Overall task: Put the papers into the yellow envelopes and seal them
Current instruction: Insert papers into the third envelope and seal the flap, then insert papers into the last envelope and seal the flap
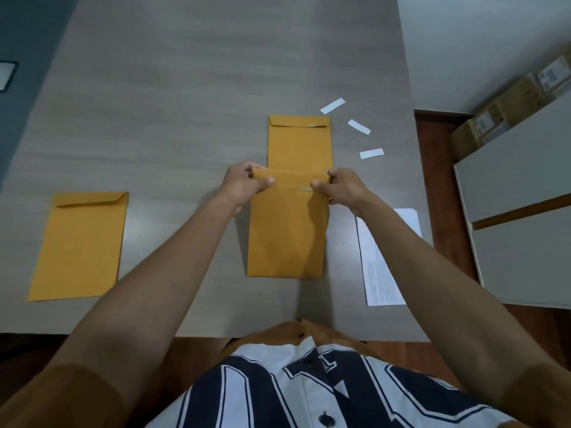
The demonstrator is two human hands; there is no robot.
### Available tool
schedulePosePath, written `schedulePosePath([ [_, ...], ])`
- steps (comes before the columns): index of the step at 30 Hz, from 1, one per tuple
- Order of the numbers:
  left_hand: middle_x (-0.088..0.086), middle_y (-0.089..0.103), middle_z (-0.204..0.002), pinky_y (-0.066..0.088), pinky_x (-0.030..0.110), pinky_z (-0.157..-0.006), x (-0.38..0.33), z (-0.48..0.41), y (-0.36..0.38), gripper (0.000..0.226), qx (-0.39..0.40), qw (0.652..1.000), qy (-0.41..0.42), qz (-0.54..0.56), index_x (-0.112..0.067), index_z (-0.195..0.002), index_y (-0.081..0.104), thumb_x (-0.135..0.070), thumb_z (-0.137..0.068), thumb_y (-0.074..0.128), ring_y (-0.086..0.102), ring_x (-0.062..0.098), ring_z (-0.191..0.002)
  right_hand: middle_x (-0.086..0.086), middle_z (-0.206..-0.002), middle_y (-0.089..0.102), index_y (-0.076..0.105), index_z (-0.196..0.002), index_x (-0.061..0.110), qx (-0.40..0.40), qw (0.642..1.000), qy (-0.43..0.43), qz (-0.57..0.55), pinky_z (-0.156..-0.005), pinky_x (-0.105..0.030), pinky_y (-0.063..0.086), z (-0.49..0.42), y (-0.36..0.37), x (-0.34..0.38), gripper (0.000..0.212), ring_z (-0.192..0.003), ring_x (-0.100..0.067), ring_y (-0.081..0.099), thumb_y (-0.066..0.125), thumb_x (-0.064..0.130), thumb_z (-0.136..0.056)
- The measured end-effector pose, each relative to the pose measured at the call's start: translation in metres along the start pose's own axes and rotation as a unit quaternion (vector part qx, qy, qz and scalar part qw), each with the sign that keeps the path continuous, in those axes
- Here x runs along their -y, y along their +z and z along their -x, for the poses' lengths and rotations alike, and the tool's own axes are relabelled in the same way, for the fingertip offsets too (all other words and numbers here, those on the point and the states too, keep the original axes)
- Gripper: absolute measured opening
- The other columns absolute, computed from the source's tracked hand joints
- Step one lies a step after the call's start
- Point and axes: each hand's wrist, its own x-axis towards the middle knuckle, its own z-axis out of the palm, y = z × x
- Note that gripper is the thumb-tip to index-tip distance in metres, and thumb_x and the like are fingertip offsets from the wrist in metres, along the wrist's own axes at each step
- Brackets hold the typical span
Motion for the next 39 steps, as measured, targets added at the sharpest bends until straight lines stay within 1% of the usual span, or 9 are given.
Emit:
schedulePosePath([
  [5,0.008,0.069,-0.094,0.055,0.029,-0.066,-0.017,-0.033,0.005,0.014,-0.004,0.999,-0.015,0.035,-0.014,-0.083,0.061,-0.007,-0.085,0.073,0.066,0.022,-0.088,-0.011,-0.101,0.07,0.068,-0.102,0.003,-0.052,0.998,0.01,-0.043,-0.085,-0.041,0.056,-0.031,-0.022,0.018,0.029,-0.089,-0.02,0.065,0.075,0.025,-0.085],
  [8,0.008,0.07,-0.093,0.058,0.036,-0.074,-0.033,-0.065,0.011,0.019,-0.055,0.998,0.006,0.007,-0.02,-0.076,0.061,-0.01,-0.083,0.076,0.067,0.023,-0.088,-0.006,-0.093,0.069,0.068,-0.085,0.013,-0.099,0.994,0.002,-0.04,-0.086,-0.043,0.056,-0.061,-0.031,0.034,0.015,-0.088,-0.02,0.066,0.077,0.025,-0.082],
  [11,0.006,0.066,-0.089,0.056,0.04,-0.08,-0.046,-0.099,0.018,0.023,-0.095,0.994,0.02,-0.041,-0.024,-0.07,0.059,-0.015,-0.079,0.079,0.062,0.021,-0.082,0.004,-0.084,0.065,0.067,-0.083,0.018,-0.149,0.988,-0.023,0.018,-0.083,-0.034,0.054,-0.089,-0.039,0.049,0.014,-0.09,-0.018,0.064,0.077,0.027,-0.081],
  [14,0.001,0.059,-0.084,0.05,0.031,-0.072,-0.06,-0.129,0.023,0.021,-0.116,0.99,0.025,-0.081,-0.018,-0.08,0.059,-0.019,-0.079,0.08,0.055,0.016,-0.078,0.007,-0.075,0.056,0.059,-0.077,0.017,-0.179,0.982,-0.025,0.054,-0.076,-0.031,0.05,-0.119,-0.045,0.06,0.021,-0.081,-0.014,0.057,0.077,0.026,-0.08],
  [18,-0.001,0.058,-0.084,0.043,0.021,-0.067,-0.071,-0.161,0.03,0.029,-0.138,0.982,0.039,-0.125,-0.016,-0.09,0.055,-0.019,-0.077,0.081,0.054,0.013,-0.08,0.004,-0.092,0.056,0.051,-0.09,0.018,-0.207,0.975,-0.014,0.079,-0.06,-0.01,0.041,-0.154,-0.05,0.064,0.032,-0.084,-0.011,0.053,0.079,0.026,-0.078],
  [21,-0.004,0.053,-0.074,0.04,0.023,-0.063,-0.069,-0.177,0.035,0.03,-0.143,0.976,0.061,-0.153,-0.015,-0.088,0.053,-0.018,-0.077,0.081,0.051,0.015,-0.077,0.003,-0.095,0.055,0.051,-0.093,0.017,-0.218,0.971,-0.02,0.093,-0.053,-0.006,0.037,-0.171,-0.05,0.059,0.034,-0.084,-0.01,0.052,0.079,0.025,-0.078],
  [27,0.008,0.066,-0.107,0.048,0.026,-0.082,-0.053,-0.195,0.041,0.028,-0.146,0.972,0.043,-0.18,-0.015,-0.107,0.065,-0.019,-0.081,0.077,0.062,0.021,-0.096,-0.001,-0.094,0.062,0.062,-0.101,0.011,-0.241,0.961,-0.027,0.135,-0.072,-0.019,0.038,-0.193,-0.044,0.04,0.04,-0.09,-0.014,0.058,0.082,0.034,-0.075],
  [32,0.009,0.054,-0.131,0.043,0.018,-0.091,-0.047,-0.192,0.04,0.049,-0.136,0.97,0.036,-0.196,-0.014,-0.132,0.056,-0.013,-0.086,0.072,0.058,0.019,-0.113,-0.007,-0.106,0.065,0.062,-0.109,0.012,-0.244,0.956,-0.039,0.158,-0.075,-0.021,0.04,-0.191,-0.038,0.036,0.048,-0.097,-0.017,0.06,0.083,0.035,-0.073],
  [39,0.01,0.046,-0.14,0.037,0.022,-0.1,-0.057,-0.171,0.034,0.053,-0.106,0.966,0.056,-0.229,-0.011,-0.14,0.048,-0.017,-0.091,0.066,0.051,0.022,-0.123,-0.009,-0.122,0.054,0.059,-0.118,0.015,-0.248,0.938,-0.057,0.237,-0.088,-0.026,0.039,-0.169,-0.03,0.042,0.046,-0.117,-0.025,0.048,0.076,0.036,-0.081],
])
